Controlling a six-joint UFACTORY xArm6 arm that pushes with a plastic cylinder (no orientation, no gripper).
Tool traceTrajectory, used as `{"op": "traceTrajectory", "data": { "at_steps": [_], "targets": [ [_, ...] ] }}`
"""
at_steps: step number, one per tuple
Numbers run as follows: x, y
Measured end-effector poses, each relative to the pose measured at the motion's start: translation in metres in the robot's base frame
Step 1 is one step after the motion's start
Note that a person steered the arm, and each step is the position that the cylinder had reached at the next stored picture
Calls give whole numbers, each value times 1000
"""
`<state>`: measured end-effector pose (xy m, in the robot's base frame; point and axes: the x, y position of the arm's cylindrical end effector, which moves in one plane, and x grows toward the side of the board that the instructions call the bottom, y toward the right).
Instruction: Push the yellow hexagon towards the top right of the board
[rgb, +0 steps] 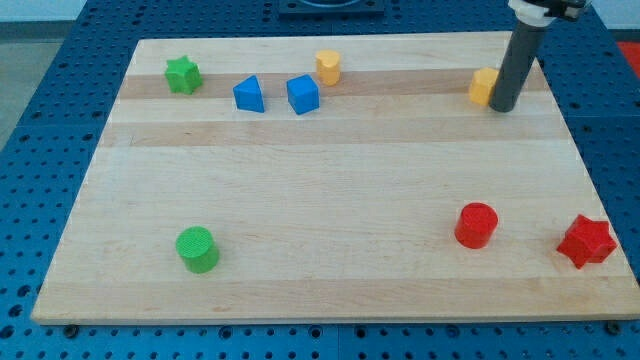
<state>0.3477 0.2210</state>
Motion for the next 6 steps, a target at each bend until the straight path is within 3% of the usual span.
{"op": "traceTrajectory", "data": {
  "at_steps": [6],
  "targets": [
    [-45, 0]
  ]
}}
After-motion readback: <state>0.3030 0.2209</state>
